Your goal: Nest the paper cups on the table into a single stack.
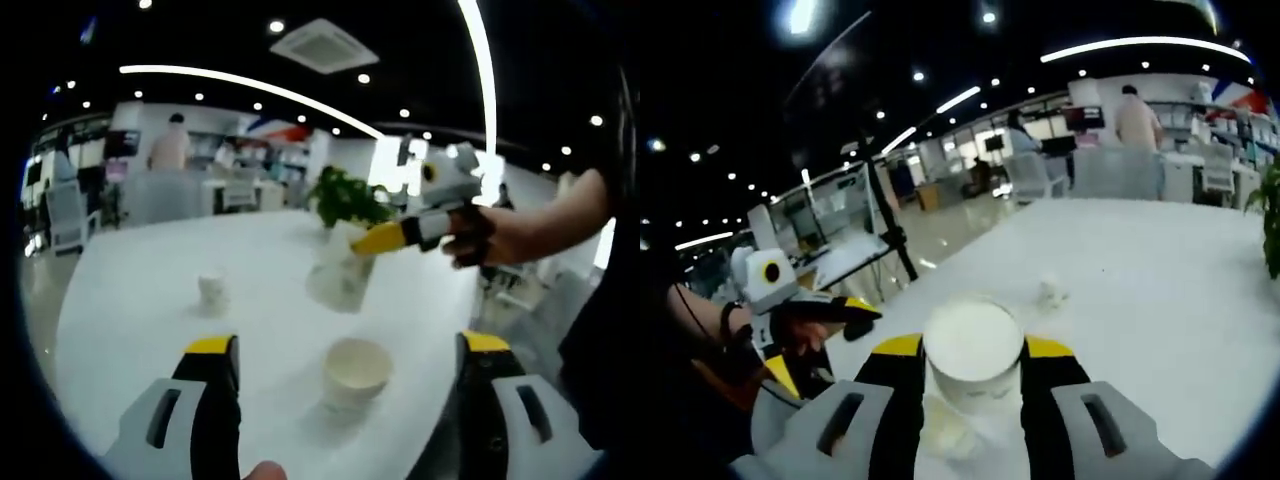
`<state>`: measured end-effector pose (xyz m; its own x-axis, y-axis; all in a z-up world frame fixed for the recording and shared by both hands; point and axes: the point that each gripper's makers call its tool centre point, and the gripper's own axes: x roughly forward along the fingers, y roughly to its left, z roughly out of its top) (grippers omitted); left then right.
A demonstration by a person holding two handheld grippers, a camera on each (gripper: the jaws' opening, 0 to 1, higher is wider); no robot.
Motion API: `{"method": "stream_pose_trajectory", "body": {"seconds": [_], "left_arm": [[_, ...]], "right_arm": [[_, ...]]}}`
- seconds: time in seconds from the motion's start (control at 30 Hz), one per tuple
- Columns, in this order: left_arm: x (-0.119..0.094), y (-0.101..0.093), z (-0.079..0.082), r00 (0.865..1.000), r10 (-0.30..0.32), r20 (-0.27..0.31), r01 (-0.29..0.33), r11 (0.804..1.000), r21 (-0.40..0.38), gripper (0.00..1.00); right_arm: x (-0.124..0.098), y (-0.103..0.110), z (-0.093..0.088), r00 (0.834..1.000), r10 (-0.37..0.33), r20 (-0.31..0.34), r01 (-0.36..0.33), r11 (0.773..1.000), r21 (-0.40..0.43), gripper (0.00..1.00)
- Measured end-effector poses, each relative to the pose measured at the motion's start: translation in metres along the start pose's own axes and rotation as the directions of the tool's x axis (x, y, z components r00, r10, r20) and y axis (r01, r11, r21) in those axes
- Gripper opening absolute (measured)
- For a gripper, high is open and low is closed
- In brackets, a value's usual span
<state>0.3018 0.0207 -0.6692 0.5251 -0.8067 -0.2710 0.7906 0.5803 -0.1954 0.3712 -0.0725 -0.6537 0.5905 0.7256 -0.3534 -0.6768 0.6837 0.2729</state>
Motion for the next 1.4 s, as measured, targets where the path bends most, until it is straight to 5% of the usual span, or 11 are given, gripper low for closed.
{"method": "stream_pose_trajectory", "body": {"seconds": [0.63,1.17,1.4], "left_arm": [[0.012,-0.018,0.008,0.995,-0.086,0.044,0.09,0.991,-0.101,0.8],[0.021,-0.027,0.02,0.987,-0.14,0.076,0.15,0.977,-0.154,0.72],[0.021,-0.033,0.019,0.98,-0.183,0.081,0.196,0.96,-0.199,0.6]], "right_arm": [[-0.004,0.017,0.008,0.996,0.055,0.067,-0.061,0.995,0.084,0.34],[-0.006,0.037,0.017,0.981,0.136,0.138,-0.161,0.968,0.191,0.34],[-0.006,0.046,0.017,0.973,0.168,0.16,-0.203,0.952,0.23,0.34]]}}
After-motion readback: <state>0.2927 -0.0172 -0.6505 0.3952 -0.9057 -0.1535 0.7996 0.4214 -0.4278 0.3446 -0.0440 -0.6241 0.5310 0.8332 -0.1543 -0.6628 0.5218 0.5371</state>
